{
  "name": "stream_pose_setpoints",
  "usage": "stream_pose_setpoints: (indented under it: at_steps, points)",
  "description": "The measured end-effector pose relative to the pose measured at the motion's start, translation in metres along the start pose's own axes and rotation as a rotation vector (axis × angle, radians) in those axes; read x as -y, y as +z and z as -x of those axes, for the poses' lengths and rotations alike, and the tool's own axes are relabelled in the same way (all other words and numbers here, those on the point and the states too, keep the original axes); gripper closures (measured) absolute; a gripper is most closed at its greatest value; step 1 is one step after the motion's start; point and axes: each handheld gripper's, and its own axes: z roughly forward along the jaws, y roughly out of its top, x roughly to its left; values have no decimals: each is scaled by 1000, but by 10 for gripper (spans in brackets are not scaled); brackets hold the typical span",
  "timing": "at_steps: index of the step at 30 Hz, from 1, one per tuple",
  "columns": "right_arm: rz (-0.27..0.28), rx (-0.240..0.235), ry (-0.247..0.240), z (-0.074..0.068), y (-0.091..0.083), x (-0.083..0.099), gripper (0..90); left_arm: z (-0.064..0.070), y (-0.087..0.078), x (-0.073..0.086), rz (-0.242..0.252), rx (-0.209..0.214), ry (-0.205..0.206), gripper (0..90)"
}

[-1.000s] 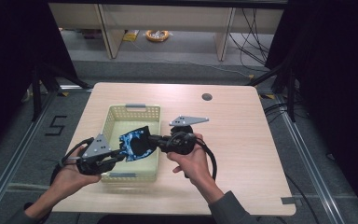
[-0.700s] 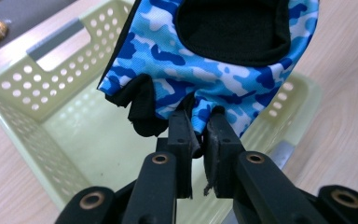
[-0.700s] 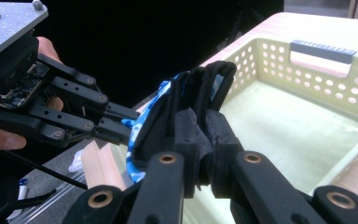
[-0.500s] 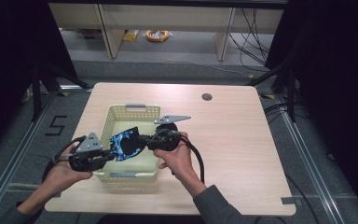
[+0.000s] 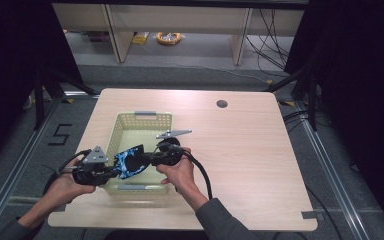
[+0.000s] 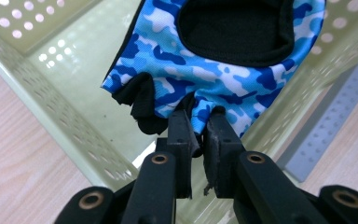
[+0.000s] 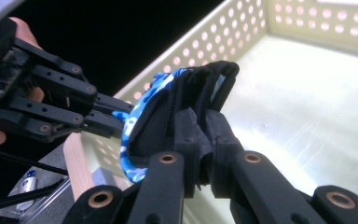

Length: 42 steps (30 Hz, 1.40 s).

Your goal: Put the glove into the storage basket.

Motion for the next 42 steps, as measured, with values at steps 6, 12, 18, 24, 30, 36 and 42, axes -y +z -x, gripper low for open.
stream_pose_setpoints:
  at_steps: [6,12,18,24,30,36,42]
  points:
    - [-60,52,12,7,13,5,853,-2,6,4,-22,-3,-5,751]
    - [-100,80,22,10,18,7,854,-3,0,1,-5,-22,21,666]
    - [-111,82,25,10,20,10,853,-4,-12,-7,30,-21,38,618]
    - [-110,82,30,9,17,13,847,9,-16,-10,64,-21,39,550]
    - [-115,98,23,7,15,14,843,18,-17,-10,79,-4,25,501]
    - [-129,93,27,5,14,15,835,28,-19,-9,80,39,-24,426]
    - [-145,104,4,4,12,18,822,37,-19,-7,78,62,-35,384]
